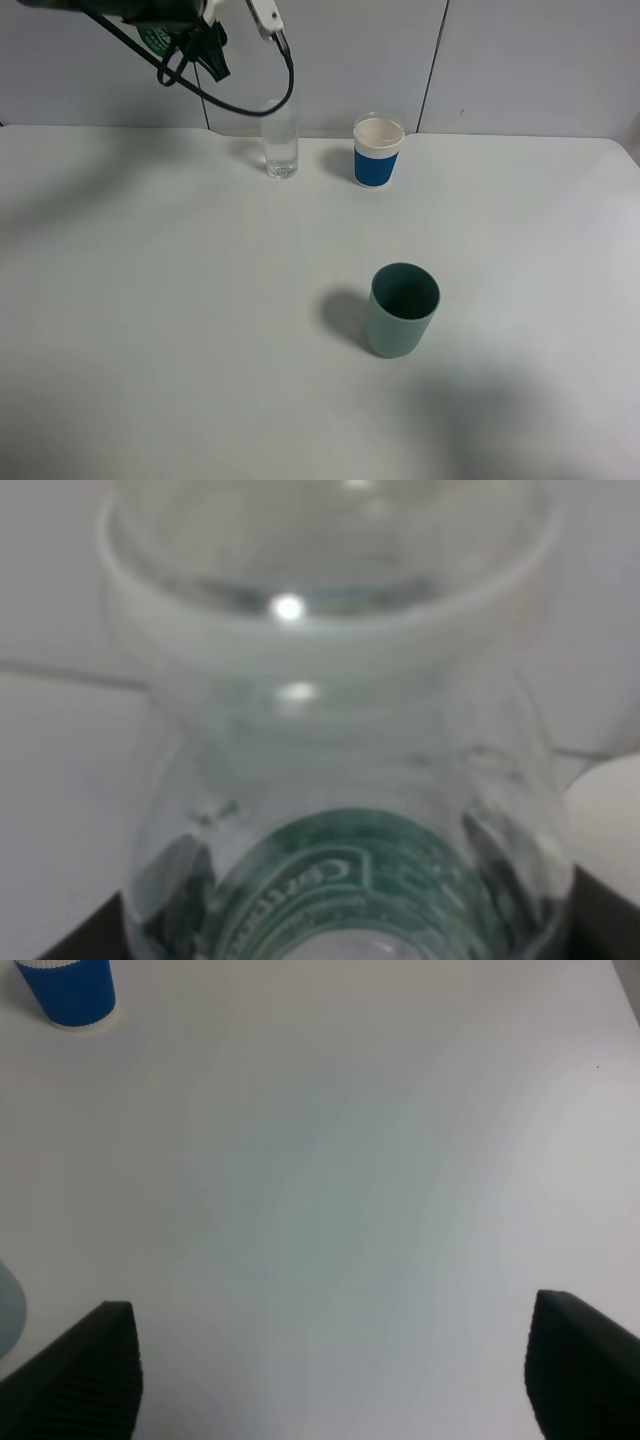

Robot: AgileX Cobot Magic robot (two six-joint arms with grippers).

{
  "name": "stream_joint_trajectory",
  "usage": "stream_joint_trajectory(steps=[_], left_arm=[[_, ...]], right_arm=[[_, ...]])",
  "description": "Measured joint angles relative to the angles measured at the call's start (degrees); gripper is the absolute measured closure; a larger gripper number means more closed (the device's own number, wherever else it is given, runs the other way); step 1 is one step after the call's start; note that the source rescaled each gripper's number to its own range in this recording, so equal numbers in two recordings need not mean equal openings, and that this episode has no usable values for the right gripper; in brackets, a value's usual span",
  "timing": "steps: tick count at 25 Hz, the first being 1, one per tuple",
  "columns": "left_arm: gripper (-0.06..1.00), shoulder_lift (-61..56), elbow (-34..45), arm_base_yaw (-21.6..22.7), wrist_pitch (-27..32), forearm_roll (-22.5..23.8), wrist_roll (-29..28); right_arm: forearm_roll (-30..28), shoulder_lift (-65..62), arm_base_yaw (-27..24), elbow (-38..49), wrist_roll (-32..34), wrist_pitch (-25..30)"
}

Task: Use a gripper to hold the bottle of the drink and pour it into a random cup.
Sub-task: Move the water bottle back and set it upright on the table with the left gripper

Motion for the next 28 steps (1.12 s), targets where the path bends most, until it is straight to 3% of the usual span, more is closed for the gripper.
stream_joint_trajectory(steps=[13, 20, 28], left_arm=[[0.91, -22.0, 15.4, 10.0, -16.2, -20.8, -1.3], [0.91, -32.9, 27.9, 15.7, -29.3, -30.1, -1.4], [0.91, -38.9, 40.7, 17.0, -40.7, -40.2, 2.7]], right_arm=[[0.0, 0.0, 0.0, 0.0, 0.0, 0.0], [0.0, 0.0, 0.0, 0.0, 0.0, 0.0], [0.0, 0.0, 0.0, 0.0, 0.0, 0.0]])
